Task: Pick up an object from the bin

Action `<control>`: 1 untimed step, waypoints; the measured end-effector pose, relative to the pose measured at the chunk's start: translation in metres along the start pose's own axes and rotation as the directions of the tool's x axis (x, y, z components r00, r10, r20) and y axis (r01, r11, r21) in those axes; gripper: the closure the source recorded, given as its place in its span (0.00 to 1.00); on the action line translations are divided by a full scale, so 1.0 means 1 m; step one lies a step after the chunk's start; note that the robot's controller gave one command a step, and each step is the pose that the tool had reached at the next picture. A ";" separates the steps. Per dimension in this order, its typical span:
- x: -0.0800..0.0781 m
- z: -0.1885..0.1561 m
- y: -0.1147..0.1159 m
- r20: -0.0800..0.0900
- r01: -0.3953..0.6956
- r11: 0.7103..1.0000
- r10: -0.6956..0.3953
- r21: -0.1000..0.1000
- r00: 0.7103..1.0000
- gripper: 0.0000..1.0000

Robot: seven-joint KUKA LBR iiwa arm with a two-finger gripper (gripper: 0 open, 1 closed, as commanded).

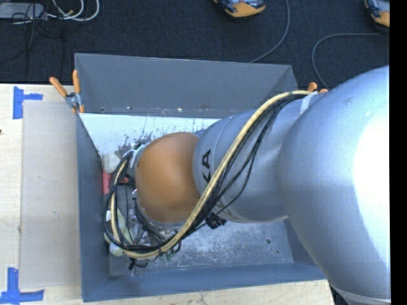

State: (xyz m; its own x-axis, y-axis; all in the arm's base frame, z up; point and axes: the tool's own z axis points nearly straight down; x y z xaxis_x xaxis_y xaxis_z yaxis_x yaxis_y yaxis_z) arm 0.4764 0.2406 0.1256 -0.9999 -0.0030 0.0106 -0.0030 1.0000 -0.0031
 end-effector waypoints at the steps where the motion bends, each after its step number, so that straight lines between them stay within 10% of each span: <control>1: -0.007 0.052 0.002 0.012 0.279 0.960 -0.279 -0.002 0.960 0.00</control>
Offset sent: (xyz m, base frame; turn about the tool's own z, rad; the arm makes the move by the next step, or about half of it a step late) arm 0.0025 0.0008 -0.0544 -0.2844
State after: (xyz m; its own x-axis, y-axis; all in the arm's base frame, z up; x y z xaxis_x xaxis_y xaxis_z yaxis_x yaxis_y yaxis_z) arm 0.4829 0.2425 0.0738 -0.9593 -0.2822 -0.0014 -0.2822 0.9593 0.0020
